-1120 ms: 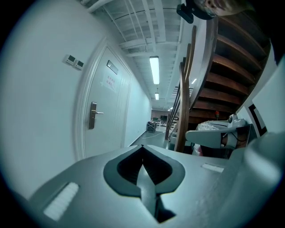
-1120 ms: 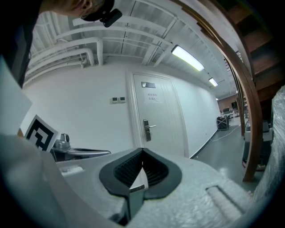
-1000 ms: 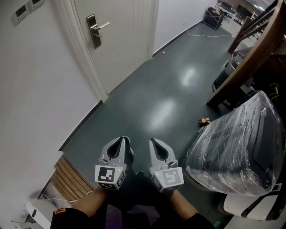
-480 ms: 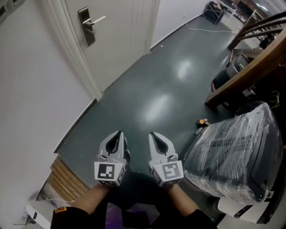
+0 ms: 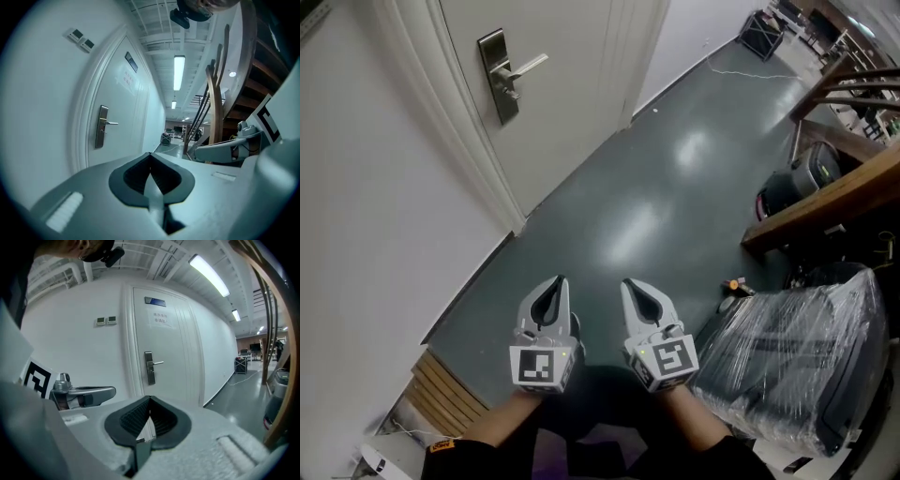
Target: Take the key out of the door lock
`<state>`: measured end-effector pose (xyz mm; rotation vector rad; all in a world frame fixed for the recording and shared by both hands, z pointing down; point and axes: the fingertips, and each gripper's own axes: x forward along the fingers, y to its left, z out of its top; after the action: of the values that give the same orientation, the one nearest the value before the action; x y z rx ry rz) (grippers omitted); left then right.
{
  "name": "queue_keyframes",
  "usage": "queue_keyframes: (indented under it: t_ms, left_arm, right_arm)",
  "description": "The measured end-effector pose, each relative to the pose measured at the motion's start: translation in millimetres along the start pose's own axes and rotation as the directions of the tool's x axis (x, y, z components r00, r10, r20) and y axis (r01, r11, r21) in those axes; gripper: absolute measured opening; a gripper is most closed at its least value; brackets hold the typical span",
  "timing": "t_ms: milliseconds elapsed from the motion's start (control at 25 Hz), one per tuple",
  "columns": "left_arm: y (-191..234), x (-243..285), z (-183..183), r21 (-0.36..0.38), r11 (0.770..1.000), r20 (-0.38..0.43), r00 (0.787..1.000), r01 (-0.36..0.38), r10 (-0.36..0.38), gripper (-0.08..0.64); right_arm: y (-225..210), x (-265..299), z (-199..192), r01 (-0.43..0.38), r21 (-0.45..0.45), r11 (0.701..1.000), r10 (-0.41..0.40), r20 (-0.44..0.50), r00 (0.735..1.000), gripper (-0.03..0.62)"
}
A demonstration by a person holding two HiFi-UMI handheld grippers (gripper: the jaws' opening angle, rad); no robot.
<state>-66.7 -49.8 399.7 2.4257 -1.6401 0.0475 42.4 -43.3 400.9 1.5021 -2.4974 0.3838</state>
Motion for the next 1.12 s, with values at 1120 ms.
queue_keyframes:
  t_ms: [1120]
  left_arm:
    - [198.9, 112.4, 60.7, -0.035, 0.896, 0.111, 0.889, -0.444, 0.445, 0.017]
  right_arm:
    - [23.5, 280.3, 93.5, -0.453, -0.115, 0.884, 0.454, -0.016, 0.891, -0.008]
